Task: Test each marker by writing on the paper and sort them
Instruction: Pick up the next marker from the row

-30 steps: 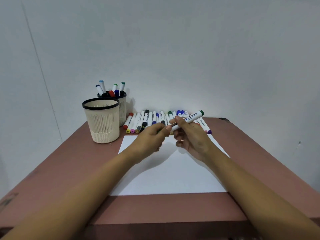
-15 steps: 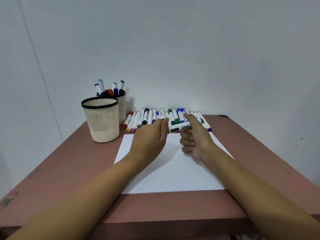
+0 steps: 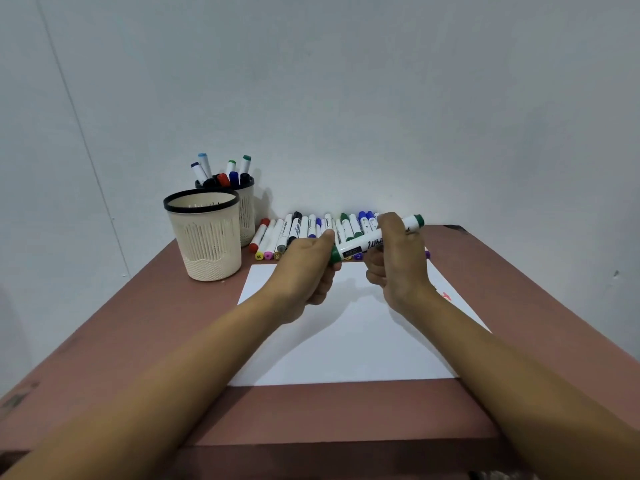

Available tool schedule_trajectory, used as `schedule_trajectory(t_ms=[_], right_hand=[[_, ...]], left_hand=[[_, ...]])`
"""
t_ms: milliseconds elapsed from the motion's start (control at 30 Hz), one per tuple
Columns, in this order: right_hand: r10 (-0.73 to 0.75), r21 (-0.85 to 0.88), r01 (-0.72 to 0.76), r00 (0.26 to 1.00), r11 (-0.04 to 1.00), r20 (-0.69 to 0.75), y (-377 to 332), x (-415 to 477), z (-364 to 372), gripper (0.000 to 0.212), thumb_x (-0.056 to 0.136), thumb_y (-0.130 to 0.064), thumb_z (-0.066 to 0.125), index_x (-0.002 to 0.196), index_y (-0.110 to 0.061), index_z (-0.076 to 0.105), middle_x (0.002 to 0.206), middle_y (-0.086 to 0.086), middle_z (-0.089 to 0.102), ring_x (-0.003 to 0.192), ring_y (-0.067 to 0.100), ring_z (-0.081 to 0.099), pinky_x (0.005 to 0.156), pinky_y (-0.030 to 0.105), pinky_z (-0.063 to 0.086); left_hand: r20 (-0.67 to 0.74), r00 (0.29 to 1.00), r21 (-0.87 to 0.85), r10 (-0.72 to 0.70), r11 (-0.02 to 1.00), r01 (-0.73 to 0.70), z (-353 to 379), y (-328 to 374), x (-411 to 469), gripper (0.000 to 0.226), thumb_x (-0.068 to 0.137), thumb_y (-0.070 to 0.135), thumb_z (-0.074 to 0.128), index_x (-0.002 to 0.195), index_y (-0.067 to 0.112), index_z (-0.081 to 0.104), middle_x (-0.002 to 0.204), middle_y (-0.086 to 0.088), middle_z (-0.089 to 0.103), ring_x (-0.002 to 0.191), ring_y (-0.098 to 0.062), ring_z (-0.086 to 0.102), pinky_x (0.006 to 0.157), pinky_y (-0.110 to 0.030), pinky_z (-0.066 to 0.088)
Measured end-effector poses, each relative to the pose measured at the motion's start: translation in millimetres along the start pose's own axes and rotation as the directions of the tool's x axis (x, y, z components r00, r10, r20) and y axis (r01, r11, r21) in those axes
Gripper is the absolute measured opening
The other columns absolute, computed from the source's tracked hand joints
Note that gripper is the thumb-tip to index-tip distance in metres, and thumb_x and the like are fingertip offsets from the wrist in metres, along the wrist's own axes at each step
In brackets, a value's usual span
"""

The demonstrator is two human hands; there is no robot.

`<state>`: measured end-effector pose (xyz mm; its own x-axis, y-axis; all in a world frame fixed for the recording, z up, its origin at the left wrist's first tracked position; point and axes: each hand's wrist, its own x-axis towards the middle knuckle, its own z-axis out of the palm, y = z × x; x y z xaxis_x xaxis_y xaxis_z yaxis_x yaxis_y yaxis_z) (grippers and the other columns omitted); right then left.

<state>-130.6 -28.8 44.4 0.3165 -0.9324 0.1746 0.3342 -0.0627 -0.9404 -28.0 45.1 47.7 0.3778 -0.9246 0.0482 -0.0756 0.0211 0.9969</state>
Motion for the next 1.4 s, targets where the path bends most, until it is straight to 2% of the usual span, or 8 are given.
schedule_trajectory(t_ms=[233,400,500,600,800,1000,1167,1400], right_hand=[[0.14,-0.122,-0.142,0.99,0.982,-0.025,5,7,-9,0.039,0.092,-0.037,0.055,0.061,-0.019,0.04,0.045,-0.007,0.03,0.042,0.01,0.022,0.043,0.021,0.02],[0.092,-0.214,-0.097,0.995,0.972,-0.036,5,20,-22,0.037,0.091,-0.05,0.056,0.108,-0.017,0.061,0.09,0.004,0.062,0.084,0.019,0.062,0.059,0.029,0.049],[-0.013,-0.299,-0.019,0.995,0.954,-0.104,7,23,-27,0.023,0.098,-0.041,0.045,0.098,-0.024,0.06,0.095,0.002,0.062,0.09,0.02,0.058,0.07,0.03,0.047],[-0.168,-0.643,0.119,0.986,0.757,-0.016,20,23,-31,0.025,0.096,-0.022,0.042,0.077,-0.018,0.056,0.076,-0.001,0.053,0.074,0.019,0.046,0.063,0.03,0.036],[-0.063,-0.948,0.305,0.952,0.094,0.3,46,21,-32,0.03,0.096,-0.031,0.045,0.115,-0.022,0.066,0.124,0.003,0.058,0.116,0.024,0.05,0.092,0.036,0.041],[-0.077,-0.946,0.32,0.946,0.057,0.316,44,19,-32,0.03,0.098,-0.033,0.044,0.12,-0.024,0.062,0.129,0.0,0.053,0.12,0.02,0.046,0.095,0.035,0.036],[-0.098,-0.943,0.332,0.94,0.037,0.327,47,20,-34,0.03,0.098,-0.035,0.043,0.12,-0.026,0.06,0.128,-0.003,0.053,0.117,0.017,0.047,0.095,0.033,0.036],[-0.135,-0.936,0.346,0.932,0.058,0.336,50,21,-34,0.028,0.097,-0.033,0.044,0.119,-0.026,0.061,0.126,-0.006,0.053,0.116,0.014,0.046,0.094,0.033,0.036]], left_hand=[[0.044,0.999,-0.076,0.026,0.997,-0.023,-10,-4,12,0.018,0.098,0.02,0.043,0.081,0.014,0.042,0.062,-0.001,0.041,0.052,-0.013,0.041,0.049,-0.023,0.034],[-0.016,0.995,-0.152,0.098,0.983,-0.099,-24,-4,15,0.009,0.094,0.016,0.054,0.086,0.011,0.055,0.062,0.001,0.058,0.065,-0.012,0.062,0.057,-0.024,0.046],[-0.162,0.977,-0.201,0.14,0.964,-0.172,-33,2,17,0.009,0.092,0.014,0.058,0.085,0.007,0.059,0.063,-0.003,0.058,0.056,-0.011,0.06,0.052,-0.023,0.051],[-0.276,0.931,-0.11,0.237,0.955,-0.276,-44,4,23,0.005,0.088,0.013,0.064,0.087,0.009,0.063,0.073,-0.003,0.062,0.059,-0.008,0.059,0.058,-0.021,0.055],[-0.352,0.832,0.223,0.429,0.902,-0.37,-66,30,34,0.013,0.089,0.018,0.063,0.097,0.008,0.064,0.091,-0.009,0.064,0.078,-0.019,0.065,0.061,-0.022,0.056],[-0.441,0.684,0.462,0.581,0.801,-0.382,-107,87,54,0.022,0.089,0.019,0.062,0.11,0.012,0.058,0.098,-0.006,0.063,0.077,-0.022,0.068,0.067,-0.029,0.058],[-0.461,0.635,0.557,0.619,0.759,-0.336,-142,118,81,0.018,0.086,0.016,0.06,0.103,0.01,0.059,0.098,-0.005,0.061,0.085,-0.026,0.065,0.078,-0.041,0.056],[-0.399,0.644,0.722,0.653,0.657,-0.219,-159,113,119,0.02,0.089,0.013,0.056,0.108,0.006,0.059,0.103,-0.013,0.063,0.077,-0.022,0.056,0.065,-0.026,0.043]])
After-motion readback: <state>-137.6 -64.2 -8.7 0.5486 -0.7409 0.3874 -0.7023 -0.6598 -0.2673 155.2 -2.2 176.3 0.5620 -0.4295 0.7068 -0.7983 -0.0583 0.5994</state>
